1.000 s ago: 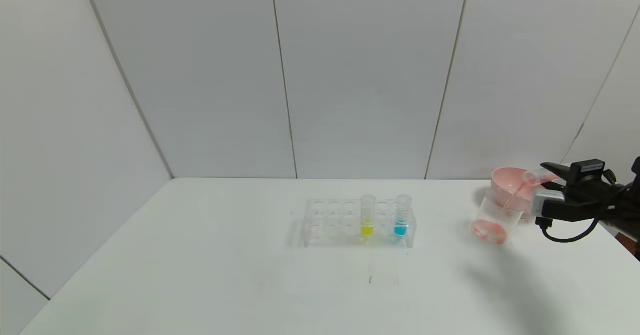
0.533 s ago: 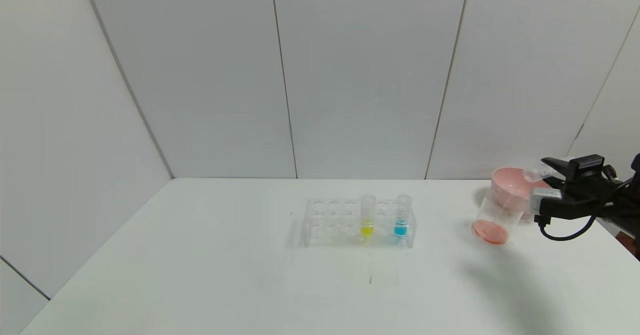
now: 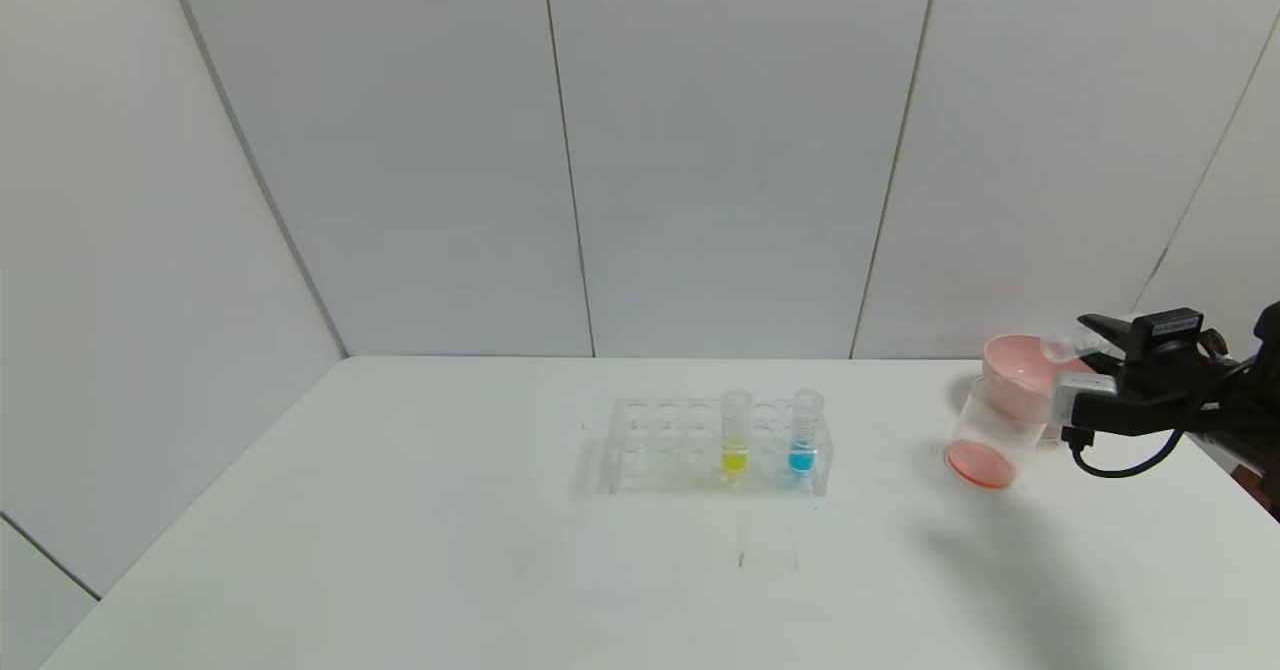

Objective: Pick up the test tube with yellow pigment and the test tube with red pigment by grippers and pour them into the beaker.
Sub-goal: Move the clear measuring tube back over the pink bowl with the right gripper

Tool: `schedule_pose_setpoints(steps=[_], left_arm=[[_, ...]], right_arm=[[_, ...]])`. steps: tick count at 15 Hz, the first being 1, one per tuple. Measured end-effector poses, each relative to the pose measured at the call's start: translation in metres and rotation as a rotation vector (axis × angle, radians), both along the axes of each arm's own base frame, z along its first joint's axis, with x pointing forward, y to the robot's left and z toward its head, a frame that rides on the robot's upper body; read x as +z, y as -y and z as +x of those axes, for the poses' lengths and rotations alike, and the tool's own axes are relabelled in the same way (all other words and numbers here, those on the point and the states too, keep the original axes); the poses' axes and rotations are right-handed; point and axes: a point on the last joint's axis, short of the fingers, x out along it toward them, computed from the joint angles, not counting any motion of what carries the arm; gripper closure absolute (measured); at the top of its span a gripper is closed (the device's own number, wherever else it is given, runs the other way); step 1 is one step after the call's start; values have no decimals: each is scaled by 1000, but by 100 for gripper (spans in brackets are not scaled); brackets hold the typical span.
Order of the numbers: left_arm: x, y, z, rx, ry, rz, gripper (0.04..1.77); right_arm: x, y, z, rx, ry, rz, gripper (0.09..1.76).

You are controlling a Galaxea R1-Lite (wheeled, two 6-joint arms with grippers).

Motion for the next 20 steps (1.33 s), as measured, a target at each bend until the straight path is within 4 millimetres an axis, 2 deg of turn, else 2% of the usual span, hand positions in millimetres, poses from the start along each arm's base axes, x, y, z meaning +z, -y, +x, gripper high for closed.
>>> schedule_pose_setpoints(steps=[3,9,12,16,20], left_arm=[[0,0,0,0,0,0,5],[0,0,0,0,0,0,5],[0,0,0,0,0,0,5],[0,0,0,0,0,0,5],[0,0,0,0,0,0,5]], right_arm=[[2,-2,5,-36,6,258,134],[27,-2,48,-164,181,975,134],[19,0,58,-204,199,1256,134],[2,5,65,-236,270,1416,134],[-19,9,72,-279,270,1429,134]])
